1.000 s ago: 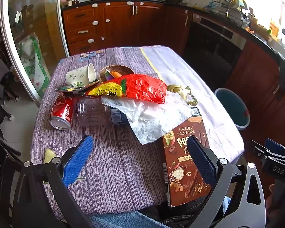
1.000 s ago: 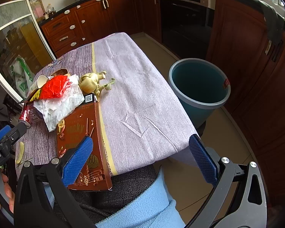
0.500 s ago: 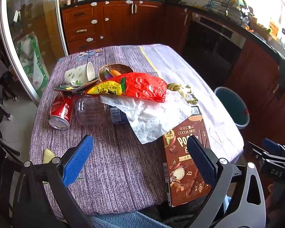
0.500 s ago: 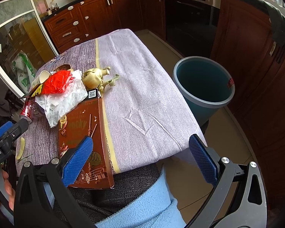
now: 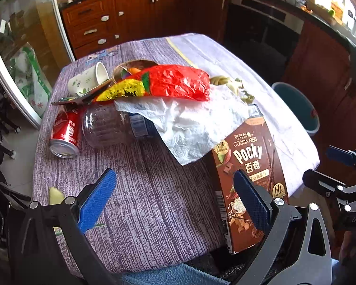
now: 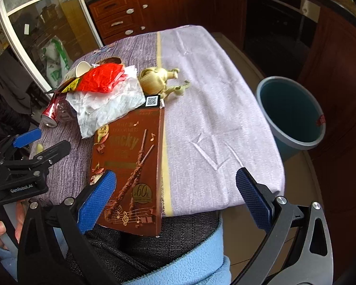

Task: Collect trash
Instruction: 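Grasp the brown Pocky box with the right tool while the left tool reaches for the red wrapper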

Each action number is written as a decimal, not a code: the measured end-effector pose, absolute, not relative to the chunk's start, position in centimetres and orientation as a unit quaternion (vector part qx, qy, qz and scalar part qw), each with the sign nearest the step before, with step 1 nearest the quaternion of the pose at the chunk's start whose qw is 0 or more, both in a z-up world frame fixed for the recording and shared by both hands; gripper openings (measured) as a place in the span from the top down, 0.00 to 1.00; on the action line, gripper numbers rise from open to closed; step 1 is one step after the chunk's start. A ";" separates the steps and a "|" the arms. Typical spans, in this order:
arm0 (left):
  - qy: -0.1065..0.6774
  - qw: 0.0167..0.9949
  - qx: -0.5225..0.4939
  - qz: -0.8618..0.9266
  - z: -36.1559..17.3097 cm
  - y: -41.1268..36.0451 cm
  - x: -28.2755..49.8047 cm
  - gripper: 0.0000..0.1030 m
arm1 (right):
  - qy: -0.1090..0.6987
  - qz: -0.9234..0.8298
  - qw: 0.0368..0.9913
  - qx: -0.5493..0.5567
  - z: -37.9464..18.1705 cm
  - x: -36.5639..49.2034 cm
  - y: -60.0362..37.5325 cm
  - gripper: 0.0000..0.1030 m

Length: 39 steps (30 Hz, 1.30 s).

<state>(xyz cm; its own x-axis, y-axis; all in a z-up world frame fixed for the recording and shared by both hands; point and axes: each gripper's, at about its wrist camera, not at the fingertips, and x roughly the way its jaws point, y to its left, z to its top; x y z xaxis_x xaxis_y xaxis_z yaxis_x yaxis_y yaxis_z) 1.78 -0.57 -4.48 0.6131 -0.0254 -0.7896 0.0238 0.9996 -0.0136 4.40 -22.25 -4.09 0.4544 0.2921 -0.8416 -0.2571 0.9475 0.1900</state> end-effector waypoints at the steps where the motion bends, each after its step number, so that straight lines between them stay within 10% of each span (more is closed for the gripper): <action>1: 0.452 0.892 0.005 -0.015 -5.0 -0.7 2.0 0.04 | 0.505 0.171 0.846 0.020 -4.6 4.6 -21.9 0.06; 10: 0.523 0.851 0.025 -0.023 -8.4 -0.8 3.0 0.04 | 0.538 0.237 0.806 0.074 -8.0 7.2 -21.2 0.06; 23: 0.516 0.856 0.001 -0.026 -9.5 0.4 3.6 0.03 | 0.555 0.332 0.753 0.121 -10.4 10.7 -19.0 0.35; 30: 0.515 0.857 -0.004 -0.010 -9.2 1.9 4.2 0.03 | 0.553 0.378 0.731 0.130 -8.4 9.8 -17.2 0.79; 39: 0.485 0.874 -0.033 0.004 -7.3 4.4 4.4 0.03 | 0.526 0.290 0.798 0.050 -3.6 8.2 -19.6 0.80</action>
